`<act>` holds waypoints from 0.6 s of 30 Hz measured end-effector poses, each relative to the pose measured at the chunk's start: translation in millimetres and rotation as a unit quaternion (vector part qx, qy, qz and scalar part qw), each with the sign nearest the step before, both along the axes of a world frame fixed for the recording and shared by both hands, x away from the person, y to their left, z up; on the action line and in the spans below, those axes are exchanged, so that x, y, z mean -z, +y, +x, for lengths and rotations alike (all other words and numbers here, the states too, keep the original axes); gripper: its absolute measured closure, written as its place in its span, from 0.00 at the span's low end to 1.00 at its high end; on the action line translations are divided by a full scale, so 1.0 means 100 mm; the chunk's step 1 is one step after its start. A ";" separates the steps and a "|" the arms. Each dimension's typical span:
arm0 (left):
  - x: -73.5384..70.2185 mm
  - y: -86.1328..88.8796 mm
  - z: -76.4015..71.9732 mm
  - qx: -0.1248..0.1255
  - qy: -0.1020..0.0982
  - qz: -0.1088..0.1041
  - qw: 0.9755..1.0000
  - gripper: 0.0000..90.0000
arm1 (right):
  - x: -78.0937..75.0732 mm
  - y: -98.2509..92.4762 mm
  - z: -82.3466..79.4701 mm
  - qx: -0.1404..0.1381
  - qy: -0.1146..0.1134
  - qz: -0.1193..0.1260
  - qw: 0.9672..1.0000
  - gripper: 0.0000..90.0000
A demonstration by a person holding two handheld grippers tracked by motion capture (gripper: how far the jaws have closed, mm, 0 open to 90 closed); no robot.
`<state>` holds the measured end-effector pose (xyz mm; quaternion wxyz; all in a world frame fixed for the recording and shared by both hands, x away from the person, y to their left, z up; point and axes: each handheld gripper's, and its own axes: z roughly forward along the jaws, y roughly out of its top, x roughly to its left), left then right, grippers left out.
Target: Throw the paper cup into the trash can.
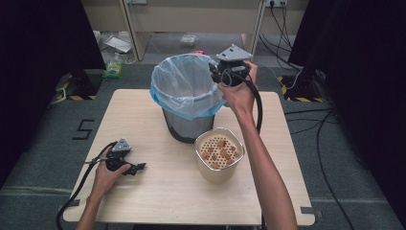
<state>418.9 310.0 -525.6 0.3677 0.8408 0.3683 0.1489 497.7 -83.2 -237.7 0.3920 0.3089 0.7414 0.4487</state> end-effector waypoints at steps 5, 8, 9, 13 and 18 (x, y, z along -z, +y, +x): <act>0.00 0.00 0.00 0.000 0.000 0.000 1.000 0.00 | 0.02 -0.22 -0.08 0.007 0.012 0.006 1.000 0.59; 0.00 0.00 0.00 0.000 0.000 0.000 1.000 0.00 | 0.03 -0.31 -0.11 0.009 0.019 0.011 1.000 0.57; 0.00 0.00 0.00 0.000 0.000 0.000 1.000 0.00 | 0.05 -0.41 -0.16 0.014 0.022 0.011 1.000 0.56; 0.00 0.00 0.00 0.000 0.000 0.000 1.000 0.00 | 0.11 -0.58 -0.23 0.017 0.028 0.013 0.999 0.55; 0.00 0.00 0.00 0.000 0.000 0.000 1.000 0.00 | 0.29 -0.77 -0.34 0.022 0.044 0.003 0.999 0.53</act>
